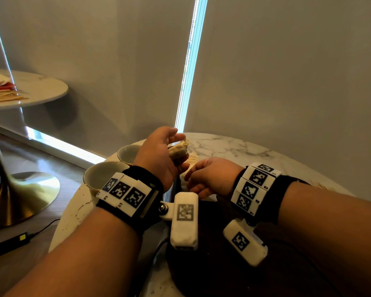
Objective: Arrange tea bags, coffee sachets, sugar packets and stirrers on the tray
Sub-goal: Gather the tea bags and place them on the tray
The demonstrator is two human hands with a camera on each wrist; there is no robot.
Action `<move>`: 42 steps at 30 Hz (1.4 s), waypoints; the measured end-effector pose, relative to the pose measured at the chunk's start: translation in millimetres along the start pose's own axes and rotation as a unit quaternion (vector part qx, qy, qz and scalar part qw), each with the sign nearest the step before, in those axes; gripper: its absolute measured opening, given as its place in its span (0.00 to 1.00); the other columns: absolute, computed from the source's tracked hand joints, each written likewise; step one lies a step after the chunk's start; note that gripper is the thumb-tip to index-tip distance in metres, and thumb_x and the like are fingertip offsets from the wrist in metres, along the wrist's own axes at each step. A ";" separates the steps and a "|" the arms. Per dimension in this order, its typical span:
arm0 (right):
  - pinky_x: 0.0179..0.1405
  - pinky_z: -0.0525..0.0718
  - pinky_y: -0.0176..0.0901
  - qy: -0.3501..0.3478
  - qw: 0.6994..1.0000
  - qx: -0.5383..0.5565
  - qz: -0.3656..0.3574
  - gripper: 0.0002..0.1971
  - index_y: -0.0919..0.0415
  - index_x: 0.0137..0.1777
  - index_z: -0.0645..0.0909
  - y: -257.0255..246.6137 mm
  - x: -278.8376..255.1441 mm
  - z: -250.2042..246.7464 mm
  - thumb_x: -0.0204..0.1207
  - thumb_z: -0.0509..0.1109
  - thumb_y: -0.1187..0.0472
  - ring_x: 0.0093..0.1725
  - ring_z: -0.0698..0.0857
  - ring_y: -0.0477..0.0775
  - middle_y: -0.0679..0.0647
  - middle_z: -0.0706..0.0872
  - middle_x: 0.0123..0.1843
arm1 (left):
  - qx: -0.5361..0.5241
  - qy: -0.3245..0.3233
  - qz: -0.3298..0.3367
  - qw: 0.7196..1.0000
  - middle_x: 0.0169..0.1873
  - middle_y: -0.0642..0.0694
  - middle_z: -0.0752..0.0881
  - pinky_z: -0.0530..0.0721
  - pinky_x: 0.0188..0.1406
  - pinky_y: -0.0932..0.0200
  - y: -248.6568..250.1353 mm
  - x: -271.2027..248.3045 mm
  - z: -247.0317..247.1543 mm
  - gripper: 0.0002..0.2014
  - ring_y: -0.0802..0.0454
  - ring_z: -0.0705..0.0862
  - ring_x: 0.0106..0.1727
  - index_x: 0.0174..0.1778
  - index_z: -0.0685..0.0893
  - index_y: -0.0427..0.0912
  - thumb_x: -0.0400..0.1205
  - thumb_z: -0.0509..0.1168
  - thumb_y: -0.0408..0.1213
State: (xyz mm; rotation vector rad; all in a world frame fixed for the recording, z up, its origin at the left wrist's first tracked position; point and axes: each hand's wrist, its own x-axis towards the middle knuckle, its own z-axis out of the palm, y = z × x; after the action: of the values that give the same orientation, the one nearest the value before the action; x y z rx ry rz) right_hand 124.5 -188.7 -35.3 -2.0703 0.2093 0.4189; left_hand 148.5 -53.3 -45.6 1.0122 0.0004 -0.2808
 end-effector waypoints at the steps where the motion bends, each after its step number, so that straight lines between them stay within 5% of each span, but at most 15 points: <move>1: 0.41 0.91 0.46 0.003 1.000 -0.004 -0.003 0.04 0.66 0.49 0.82 -0.6 -0.8 0.9 0.83 0.65 0.70 0.38 0.86 0.57 0.62 0.85 0.42 | 0.001 0.000 0.001 1.000 0.51 0.37 0.80 0.80 0.40 0.51 -0.3 -0.3 0.0 0.19 0.44 0.81 0.42 0.61 0.84 0.40 0.84 0.60 0.49; 3: 0.34 0.88 0.39 0.003 1.000 0.007 0.011 0.05 0.65 0.47 0.82 -3.0 -4.6 1.6 0.83 0.65 0.71 0.36 0.84 0.54 0.61 0.85 0.43 | 0.001 0.000 0.001 1.000 0.51 0.37 0.81 0.80 0.40 0.51 -0.5 -0.3 0.2 0.19 0.44 0.81 0.43 0.60 0.84 0.40 0.84 0.59 0.49; 6: 0.42 0.89 0.44 0.037 0.999 -0.022 -0.018 0.06 0.62 0.48 0.84 -0.7 -6.6 -2.2 0.82 0.67 0.70 0.40 0.88 0.55 0.64 0.90 0.50 | -0.001 -0.005 -0.003 1.000 0.52 0.36 0.82 0.81 0.40 0.51 -0.7 -1.4 0.4 0.21 0.43 0.81 0.44 0.65 0.83 0.38 0.85 0.59 0.50; 8: 0.37 0.86 0.43 0.094 0.994 -0.002 -0.056 0.06 0.62 0.48 0.84 0.9 -7.1 -6.4 0.83 0.66 0.69 0.39 0.87 0.54 0.61 0.89 0.47 | -0.003 -0.012 -0.010 1.000 0.52 0.36 0.82 0.82 0.39 0.52 -0.2 -2.6 1.3 0.22 0.43 0.81 0.44 0.67 0.81 0.39 0.85 0.58 0.50; 11: 0.28 0.78 0.42 0.195 0.971 0.081 -0.110 0.09 0.63 0.52 0.84 1.2 -8.1 -13.9 0.86 0.66 0.58 0.31 0.80 0.52 0.57 0.83 0.36 | -0.002 -0.026 -0.024 0.999 0.53 0.35 0.83 0.84 0.40 0.50 -0.4 -4.6 3.8 0.23 0.42 0.83 0.45 0.69 0.80 0.40 0.85 0.58 0.52; 15: 0.31 0.82 0.43 0.205 0.965 0.054 -0.155 0.18 0.58 0.53 0.83 0.0 -11.3 -19.3 0.77 0.74 0.43 0.33 0.82 0.50 0.52 0.84 0.37 | 0.011 -0.062 -0.042 0.997 0.59 0.32 0.83 0.87 0.44 0.48 -2.5 -8.5 8.8 0.24 0.39 0.85 0.52 0.70 0.77 0.41 0.86 0.58 0.54; 20: 0.36 0.86 0.44 0.213 0.962 0.004 -0.169 0.10 0.55 0.49 0.84 6.1 -7.5 -16.5 0.73 0.80 0.54 0.37 0.86 0.51 0.53 0.89 0.41 | 0.016 -0.078 -0.047 0.996 0.59 0.31 0.85 0.86 0.56 0.42 -4.2 -9.2 9.6 0.21 0.38 0.87 0.52 0.69 0.78 0.42 0.87 0.58 0.52; 25: 0.38 0.84 0.48 0.214 0.955 0.067 -0.196 0.07 0.56 0.44 0.86 9.5 -7.4 -17.4 0.71 0.81 0.64 0.39 0.87 0.54 0.54 0.90 0.40 | 0.004 -0.066 -0.044 0.997 0.44 0.33 0.87 0.89 0.50 0.46 -5.5 -6.5 8.0 0.17 0.41 0.88 0.41 0.70 0.75 0.34 0.87 0.61 0.38; 31: 0.29 0.82 0.37 0.202 0.950 0.080 -0.227 0.07 0.57 0.46 0.84 5.9 -12.8 -20.0 0.74 0.76 0.69 0.33 0.84 0.46 0.51 0.88 0.36 | 0.037 -0.060 -0.049 0.996 0.58 0.30 0.83 0.90 0.40 0.54 -8.9 -6.5 7.4 0.16 0.42 0.86 0.47 0.67 0.82 0.30 0.85 0.64 0.34; 35: 0.30 0.82 0.37 0.181 0.953 0.073 -0.233 0.07 0.58 0.47 0.85 8.5 -12.5 -20.5 0.75 0.76 0.69 0.36 0.86 0.50 0.53 0.89 0.38 | 0.055 -0.062 -0.039 0.996 0.63 0.29 0.82 0.89 0.36 0.56 -9.7 -6.9 8.4 0.18 0.42 0.87 0.47 0.68 0.83 0.32 0.83 0.68 0.33; 42: 0.24 0.78 0.29 0.160 0.954 0.108 -0.229 0.14 0.58 0.55 0.83 11.3 -15.2 -22.2 0.72 0.81 0.63 0.26 0.83 0.38 0.55 0.87 0.42 | 0.039 -0.076 -0.020 0.996 0.65 0.28 0.84 0.90 0.41 0.53 -10.8 -4.2 5.2 0.19 0.39 0.91 0.52 0.73 0.77 0.31 0.86 0.64 0.31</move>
State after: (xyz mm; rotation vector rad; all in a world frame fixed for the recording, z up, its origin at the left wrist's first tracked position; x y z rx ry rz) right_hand 111.5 -213.9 -28.3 -1.8846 -0.0382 -0.2156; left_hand 141.2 -62.0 -51.4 1.0670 -0.1290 -0.3961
